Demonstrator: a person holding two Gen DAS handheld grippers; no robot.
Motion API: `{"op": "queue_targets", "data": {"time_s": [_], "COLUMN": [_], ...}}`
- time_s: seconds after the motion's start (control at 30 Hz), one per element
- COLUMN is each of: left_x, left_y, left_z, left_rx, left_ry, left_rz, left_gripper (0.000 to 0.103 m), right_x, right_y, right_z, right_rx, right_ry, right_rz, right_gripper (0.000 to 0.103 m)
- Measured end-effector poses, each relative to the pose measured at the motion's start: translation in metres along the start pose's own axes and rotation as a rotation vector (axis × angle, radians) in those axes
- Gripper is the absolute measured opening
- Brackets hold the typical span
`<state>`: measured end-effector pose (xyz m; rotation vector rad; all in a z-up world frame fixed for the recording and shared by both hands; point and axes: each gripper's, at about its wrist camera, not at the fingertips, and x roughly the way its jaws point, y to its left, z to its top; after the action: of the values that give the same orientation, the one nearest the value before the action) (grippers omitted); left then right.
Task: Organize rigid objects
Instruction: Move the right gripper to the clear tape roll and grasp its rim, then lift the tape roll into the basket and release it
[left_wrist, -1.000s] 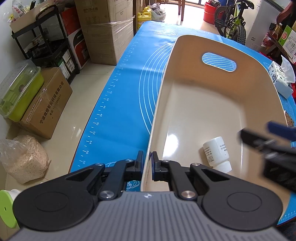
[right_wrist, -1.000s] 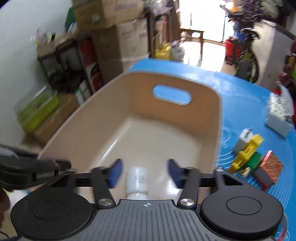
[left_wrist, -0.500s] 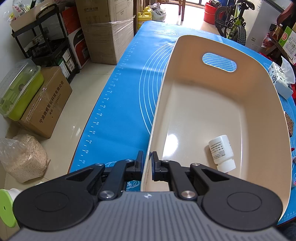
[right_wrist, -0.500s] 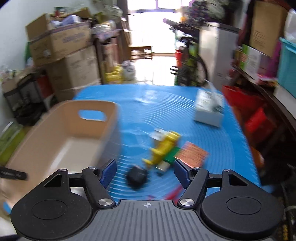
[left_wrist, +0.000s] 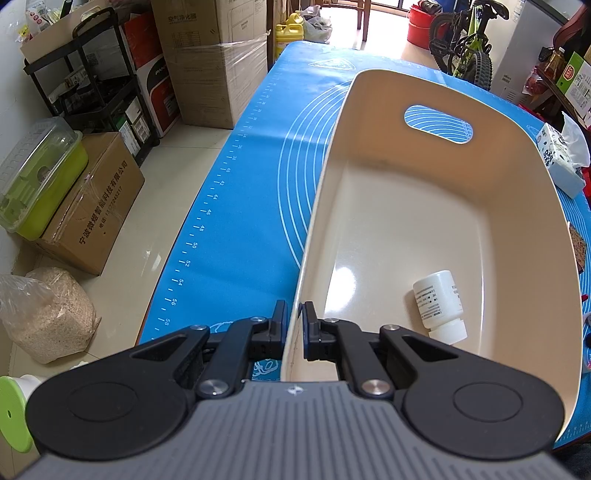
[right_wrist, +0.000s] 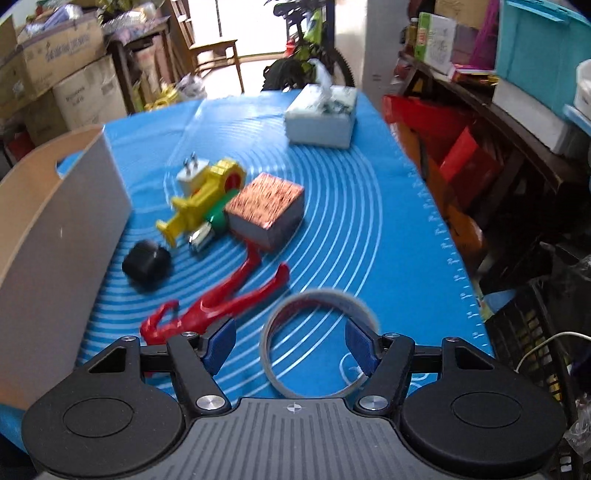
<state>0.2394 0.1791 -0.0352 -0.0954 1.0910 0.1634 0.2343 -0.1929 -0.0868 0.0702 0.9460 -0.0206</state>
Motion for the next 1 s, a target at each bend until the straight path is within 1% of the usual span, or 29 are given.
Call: {"op": "queue_targets", "data": {"time_s": [0.07, 0.13, 0.17, 0.27, 0.3, 0.33, 0.37, 0.4, 0.47, 0.53, 0.63, 1.0], "left_x": [0.000, 0.000, 0.000, 0.000, 0.000, 0.000, 0.000, 0.000, 0.000, 0.000, 0.000, 0.000], "left_y": [0.000, 0.000, 0.000, 0.000, 0.000, -0.001, 0.000, 0.000, 0.000, 0.000, 0.000, 0.000], "left_z": [0.000, 0.000, 0.000, 0.000, 0.000, 0.000, 0.000, 0.000, -0.001, -0.001, -0.001, 0.000], "left_rx": [0.001, 0.001, 0.001, 0.000, 0.000, 0.000, 0.000, 0.000, 0.000, 0.000, 0.000, 0.001], "left_ry": [0.000, 0.000, 0.000, 0.001, 0.001, 0.001, 0.001, 0.001, 0.002, 0.002, 0.002, 0.002], "left_rz": [0.000, -0.001, 0.000, 0.000, 0.001, 0.001, 0.001, 0.002, 0.002, 0.002, 0.002, 0.002], "left_gripper": [0.010, 0.010, 0.010, 0.010, 0.010, 0.010, 0.010, 0.010, 0.010, 0.010, 0.010, 0.010], "right_x": [0.006, 0.012, 0.015, 0.023, 0.025, 0.027, 0.026, 0.027, 0.026, 0.025, 0.018, -0.014], "right_y": [0.005, 0.007, 0.007, 0.010, 0.011, 0.012, 0.012, 0.013, 0.013, 0.010, 0.007, 0.011], "right_z": [-0.003, -0.005, -0.005, -0.008, -0.009, -0.010, -0.011, -0.011, -0.011, -0.010, -0.007, 0.012], "right_rx": [-0.023, -0.029, -0.028, -0.035, -0.040, -0.042, -0.045, -0.049, -0.052, -0.021, 0.018, 0.043], "right_ry": [0.016, 0.036, 0.045, 0.057, 0.064, 0.067, 0.056, 0.055, 0.053, 0.053, 0.021, -0.109], "right_rz": [-0.001, -0.002, 0.000, 0.001, -0.003, -0.009, -0.005, -0.005, -0.001, 0.003, 0.006, 0.020], "right_gripper": [0.069, 0.063, 0.061, 0.050, 0.045, 0.036, 0.032, 0.031, 0.020, 0.019, 0.017, 0.017]}}
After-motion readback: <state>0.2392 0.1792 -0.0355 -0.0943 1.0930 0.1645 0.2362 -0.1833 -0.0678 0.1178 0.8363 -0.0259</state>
